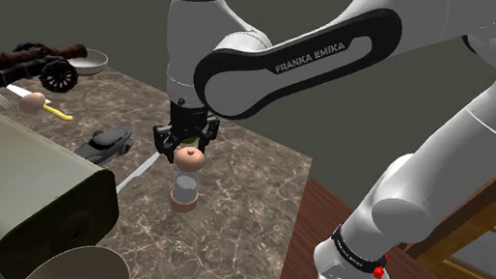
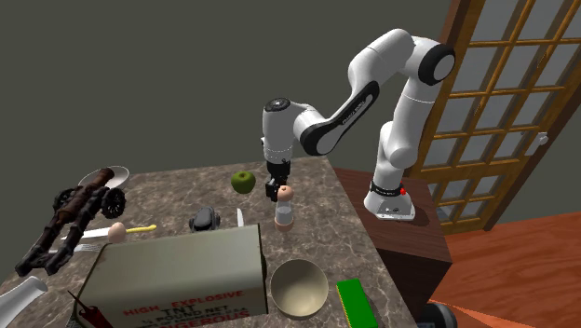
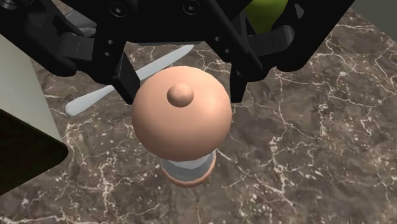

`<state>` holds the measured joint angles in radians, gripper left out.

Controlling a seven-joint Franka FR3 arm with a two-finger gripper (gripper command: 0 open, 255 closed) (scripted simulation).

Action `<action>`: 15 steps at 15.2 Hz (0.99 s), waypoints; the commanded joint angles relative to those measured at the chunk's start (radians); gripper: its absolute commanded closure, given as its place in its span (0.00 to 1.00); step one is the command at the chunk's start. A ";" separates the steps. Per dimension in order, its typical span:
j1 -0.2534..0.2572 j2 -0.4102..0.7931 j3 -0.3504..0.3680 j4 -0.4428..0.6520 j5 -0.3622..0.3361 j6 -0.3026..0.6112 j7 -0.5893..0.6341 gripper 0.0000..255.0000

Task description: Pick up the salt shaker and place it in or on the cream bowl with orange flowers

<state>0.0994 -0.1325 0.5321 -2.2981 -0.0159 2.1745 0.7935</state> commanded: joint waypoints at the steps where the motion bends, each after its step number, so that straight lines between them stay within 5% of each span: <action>1: 0.000 0.000 0.000 -0.001 0.000 0.000 0.000 1.00; 8: 0.000 0.001 0.000 -0.001 0.000 0.000 0.000 1.00; 15: 0.003 -0.046 -0.011 0.055 0.026 -0.096 -0.025 1.00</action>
<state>0.1024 -0.1755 0.5228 -2.2546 0.0082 2.0930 0.7709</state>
